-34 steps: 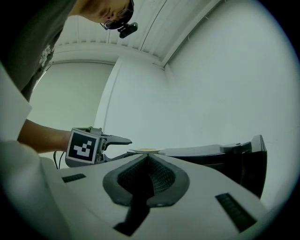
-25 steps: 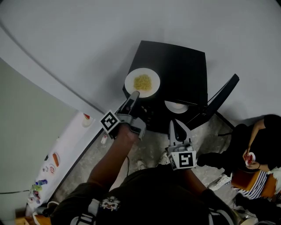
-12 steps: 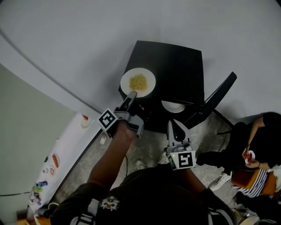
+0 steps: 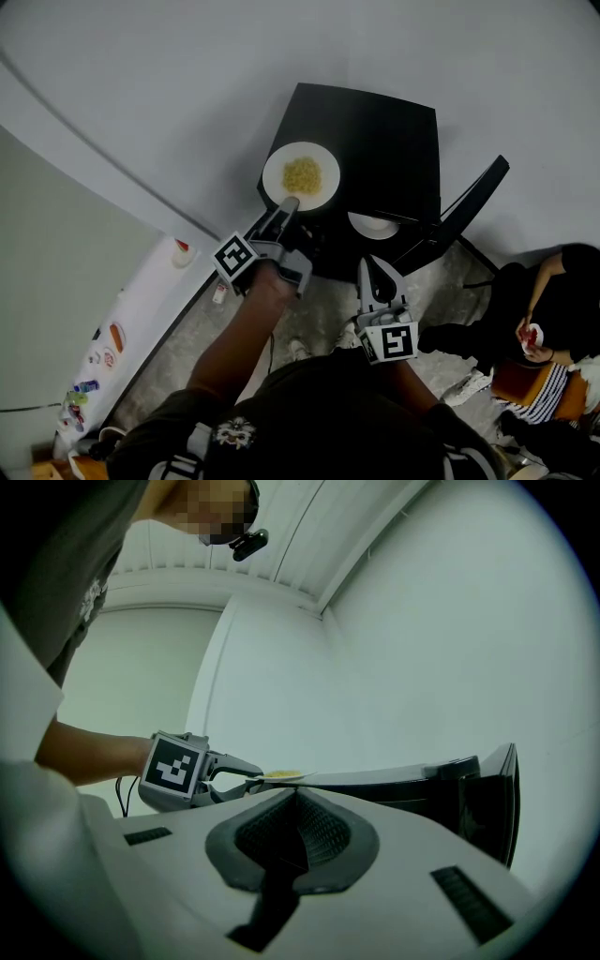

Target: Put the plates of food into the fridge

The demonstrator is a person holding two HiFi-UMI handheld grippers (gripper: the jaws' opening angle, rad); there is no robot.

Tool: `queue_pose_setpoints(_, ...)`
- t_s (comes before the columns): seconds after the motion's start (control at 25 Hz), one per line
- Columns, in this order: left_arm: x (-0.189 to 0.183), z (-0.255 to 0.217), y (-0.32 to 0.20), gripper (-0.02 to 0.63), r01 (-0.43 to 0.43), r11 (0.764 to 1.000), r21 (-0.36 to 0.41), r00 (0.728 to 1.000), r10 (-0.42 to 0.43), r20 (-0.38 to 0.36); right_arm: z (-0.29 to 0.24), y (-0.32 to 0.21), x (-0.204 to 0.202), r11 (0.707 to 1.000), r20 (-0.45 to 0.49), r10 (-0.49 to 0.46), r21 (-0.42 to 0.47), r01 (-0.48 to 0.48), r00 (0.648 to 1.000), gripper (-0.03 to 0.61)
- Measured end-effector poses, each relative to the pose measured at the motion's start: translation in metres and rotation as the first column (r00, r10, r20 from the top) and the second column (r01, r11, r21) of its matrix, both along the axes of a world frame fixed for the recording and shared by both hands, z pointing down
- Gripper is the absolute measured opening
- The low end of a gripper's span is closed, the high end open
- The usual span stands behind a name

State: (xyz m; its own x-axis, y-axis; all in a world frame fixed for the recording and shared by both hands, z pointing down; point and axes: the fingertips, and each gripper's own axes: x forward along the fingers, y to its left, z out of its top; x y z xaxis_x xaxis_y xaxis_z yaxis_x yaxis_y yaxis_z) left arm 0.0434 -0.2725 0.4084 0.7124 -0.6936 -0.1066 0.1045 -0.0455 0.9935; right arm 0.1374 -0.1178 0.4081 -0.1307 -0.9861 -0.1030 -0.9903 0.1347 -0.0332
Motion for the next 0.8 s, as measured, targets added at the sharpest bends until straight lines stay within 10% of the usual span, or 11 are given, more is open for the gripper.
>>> queue_pose_setpoints(0.8, -0.035, -0.015, 0.065, 0.041, -0.059, 0.996, 0.07, 0.998, 0.06, -0.011, 0.002, 0.008, -0.023, 0.996, -0.039, 0.091, 0.011, -0.091, 0.995, 0.025)
